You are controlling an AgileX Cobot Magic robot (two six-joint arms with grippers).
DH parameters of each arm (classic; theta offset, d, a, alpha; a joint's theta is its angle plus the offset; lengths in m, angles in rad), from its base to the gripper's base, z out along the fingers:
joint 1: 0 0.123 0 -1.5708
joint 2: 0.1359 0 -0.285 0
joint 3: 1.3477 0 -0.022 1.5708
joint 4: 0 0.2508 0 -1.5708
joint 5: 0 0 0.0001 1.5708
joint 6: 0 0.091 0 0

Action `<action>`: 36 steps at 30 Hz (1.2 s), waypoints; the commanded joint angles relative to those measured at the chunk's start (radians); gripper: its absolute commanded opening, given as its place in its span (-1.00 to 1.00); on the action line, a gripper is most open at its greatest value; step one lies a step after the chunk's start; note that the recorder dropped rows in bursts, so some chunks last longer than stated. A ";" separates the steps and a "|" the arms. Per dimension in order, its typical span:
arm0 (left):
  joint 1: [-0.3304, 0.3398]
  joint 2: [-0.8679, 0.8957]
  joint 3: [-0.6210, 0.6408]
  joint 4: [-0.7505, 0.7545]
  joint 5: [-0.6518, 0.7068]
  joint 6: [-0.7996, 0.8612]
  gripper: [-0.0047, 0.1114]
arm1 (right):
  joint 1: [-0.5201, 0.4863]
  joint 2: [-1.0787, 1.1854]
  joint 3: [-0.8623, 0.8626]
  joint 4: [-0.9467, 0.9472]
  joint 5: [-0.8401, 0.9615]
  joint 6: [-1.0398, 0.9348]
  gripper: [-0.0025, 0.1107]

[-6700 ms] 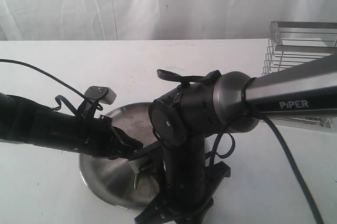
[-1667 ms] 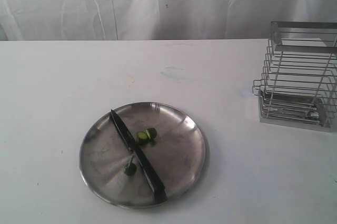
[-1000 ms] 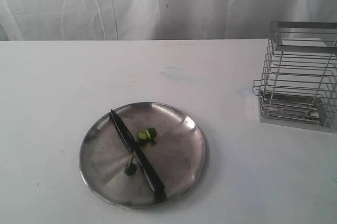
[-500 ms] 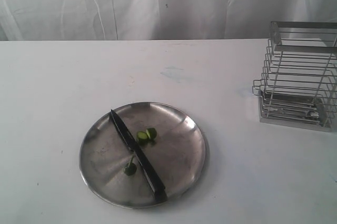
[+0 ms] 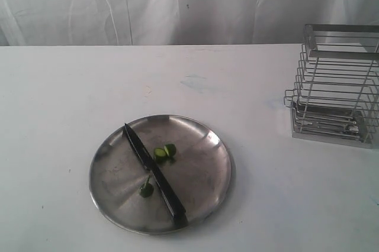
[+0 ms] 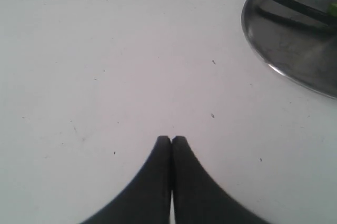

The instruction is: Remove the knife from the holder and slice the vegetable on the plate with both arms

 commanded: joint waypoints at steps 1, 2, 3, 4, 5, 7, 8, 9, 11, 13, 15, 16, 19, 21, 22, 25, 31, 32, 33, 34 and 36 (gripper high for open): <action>-0.008 -0.004 0.006 -0.051 -0.016 0.000 -0.92 | -0.005 -0.002 0.002 -0.006 -0.005 0.003 -0.96; -0.008 -0.004 0.006 -0.051 -0.016 0.000 -0.92 | -0.005 -0.002 0.002 -0.006 -0.005 0.003 -0.96; -0.008 -0.004 0.006 -0.051 -0.016 0.000 -0.92 | -0.005 -0.002 0.002 -0.006 -0.005 0.003 -0.96; -0.008 -0.004 0.006 -0.052 -0.019 0.000 -0.92 | -0.005 -0.002 0.002 -0.006 -0.005 0.003 -0.96; -0.008 -0.004 0.006 -0.060 -0.021 0.000 -0.92 | -0.005 -0.002 0.002 -0.006 -0.005 0.003 -0.96; -0.008 -0.004 0.006 -0.066 -0.023 0.000 -0.92 | -0.005 -0.002 0.002 -0.006 -0.005 0.003 -0.96; -0.008 -0.004 0.006 -0.066 -0.023 0.000 -0.92 | -0.005 -0.002 0.002 -0.006 -0.005 0.003 -0.96; -0.008 -0.004 0.006 -0.066 -0.023 0.000 -0.92 | -0.005 -0.002 0.002 -0.006 -0.005 0.003 -0.96; -0.008 -0.004 0.006 -0.066 -0.023 0.000 -0.92 | -0.005 -0.002 0.002 -0.006 -0.005 0.003 -0.96; -0.008 -0.004 0.006 -0.067 -0.025 0.000 -0.92 | -0.005 -0.002 0.002 -0.006 -0.005 0.003 -0.96; -0.008 -0.004 0.006 -0.067 -0.025 0.000 -0.92 | -0.005 -0.002 0.002 -0.006 -0.005 0.003 -0.96; -0.008 -0.004 0.006 -0.067 -0.025 0.000 -0.92 | -0.005 -0.002 0.002 -0.006 -0.005 0.003 -0.96; -0.008 -0.004 0.006 -0.067 -0.025 0.000 -0.92 | -0.005 -0.002 0.002 -0.006 -0.005 0.003 -0.96; -0.008 -0.004 0.006 -0.067 -0.025 0.000 -0.92 | -0.005 -0.002 0.002 -0.006 -0.005 0.003 -0.96; -0.008 -0.004 0.006 -0.067 -0.025 0.000 -0.92 | -0.005 -0.002 0.002 -0.006 -0.005 0.003 -0.96; -0.008 -0.004 0.006 -0.067 -0.025 0.000 -0.92 | -0.005 -0.002 0.002 -0.006 -0.005 0.003 -0.96; -0.008 -0.004 0.006 -0.067 -0.025 0.000 -0.92 | -0.005 -0.002 0.002 -0.006 -0.005 0.003 -0.96; -0.008 -0.004 0.006 -0.067 -0.025 0.000 -0.92 | -0.005 -0.002 0.002 -0.006 -0.005 0.003 -0.96; -0.008 -0.004 0.006 -0.067 -0.025 0.000 -0.92 | -0.005 -0.002 0.002 -0.006 -0.005 0.003 -0.96; -0.008 -0.004 0.006 -0.067 -0.025 0.000 -0.92 | -0.005 -0.002 0.002 -0.006 -0.005 0.003 -0.96; -0.008 -0.004 0.006 -0.067 -0.025 0.000 -0.92 | -0.005 -0.002 0.002 -0.006 -0.005 0.003 -0.96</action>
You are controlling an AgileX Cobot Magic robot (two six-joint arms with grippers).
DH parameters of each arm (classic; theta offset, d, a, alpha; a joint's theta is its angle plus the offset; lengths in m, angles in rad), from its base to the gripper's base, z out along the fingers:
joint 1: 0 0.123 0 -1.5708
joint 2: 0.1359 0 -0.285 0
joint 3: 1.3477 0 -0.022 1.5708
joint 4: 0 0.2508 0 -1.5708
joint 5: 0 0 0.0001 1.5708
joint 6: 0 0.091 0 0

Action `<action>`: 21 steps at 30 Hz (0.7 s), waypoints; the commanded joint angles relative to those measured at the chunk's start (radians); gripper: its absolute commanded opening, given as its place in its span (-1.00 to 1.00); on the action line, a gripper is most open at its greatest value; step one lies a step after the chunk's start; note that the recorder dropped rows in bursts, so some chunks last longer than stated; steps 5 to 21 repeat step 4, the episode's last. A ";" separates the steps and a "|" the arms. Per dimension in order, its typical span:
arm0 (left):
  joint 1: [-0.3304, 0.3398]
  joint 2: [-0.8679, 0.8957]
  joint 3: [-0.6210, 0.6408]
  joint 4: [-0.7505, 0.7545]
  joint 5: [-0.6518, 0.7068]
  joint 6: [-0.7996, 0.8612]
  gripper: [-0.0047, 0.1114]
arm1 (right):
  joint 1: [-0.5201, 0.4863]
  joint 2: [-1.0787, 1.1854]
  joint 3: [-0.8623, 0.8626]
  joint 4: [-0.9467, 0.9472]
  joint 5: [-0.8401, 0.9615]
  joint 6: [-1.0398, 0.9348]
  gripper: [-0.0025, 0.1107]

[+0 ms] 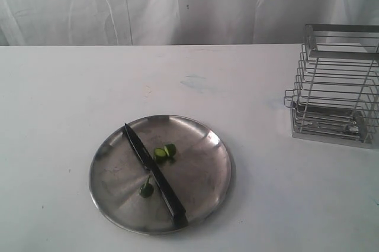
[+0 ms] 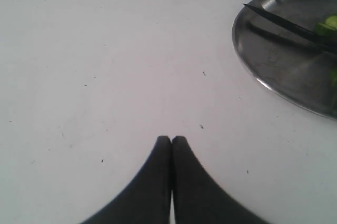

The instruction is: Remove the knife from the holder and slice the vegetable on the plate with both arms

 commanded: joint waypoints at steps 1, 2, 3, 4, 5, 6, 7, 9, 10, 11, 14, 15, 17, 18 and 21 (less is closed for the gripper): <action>-0.008 -0.004 0.006 -0.013 -0.006 0.000 -0.92 | -0.005 -0.002 0.002 -0.006 -0.005 0.003 -0.96; -0.008 -0.004 0.006 -0.013 -0.006 0.000 -0.92 | -0.005 -0.002 0.002 -0.006 -0.005 0.003 -0.96; -0.008 -0.004 0.006 -0.013 -0.006 0.000 -0.92 | -0.005 -0.002 0.002 -0.006 -0.005 0.003 -0.96; -0.008 -0.004 0.006 -0.013 -0.006 0.000 -0.92 | -0.005 -0.002 0.002 -0.006 -0.005 0.003 -0.96; -0.008 -0.004 0.006 -0.013 -0.006 0.000 -0.92 | -0.005 -0.002 0.002 -0.006 -0.005 0.003 -0.96; -0.008 -0.004 0.006 -0.013 -0.006 0.000 -0.92 | -0.005 -0.002 0.002 -0.006 -0.005 0.003 -0.96; -0.008 -0.004 0.006 -0.013 -0.006 0.000 -0.92 | -0.005 -0.002 0.002 -0.006 -0.005 0.003 -0.96; -0.008 -0.004 0.006 -0.013 -0.006 0.000 -0.92 | -0.005 -0.002 0.002 -0.006 -0.005 0.003 -0.96; -0.008 -0.004 0.006 -0.013 -0.006 0.000 -0.92 | -0.005 -0.002 0.002 -0.006 -0.005 0.003 -0.96; -0.008 -0.004 0.006 -0.013 -0.006 0.000 -0.92 | -0.005 -0.002 0.002 -0.006 -0.005 0.003 -0.96; -0.008 -0.004 0.006 -0.013 -0.006 0.000 -0.92 | -0.005 -0.002 0.002 -0.006 -0.005 0.003 -0.96; -0.008 -0.004 0.006 -0.013 -0.006 0.000 -0.92 | -0.005 -0.002 0.002 -0.006 -0.005 0.003 -0.96; -0.008 -0.004 0.006 -0.013 -0.006 0.000 -0.92 | -0.005 -0.002 0.002 -0.006 -0.005 0.003 -0.96; -0.008 -0.004 0.006 -0.013 -0.006 0.000 -0.92 | -0.005 -0.002 0.002 -0.006 -0.005 0.003 -0.96; -0.008 -0.004 0.006 -0.013 -0.006 0.000 -0.92 | -0.005 -0.002 0.002 -0.006 -0.005 0.003 -0.96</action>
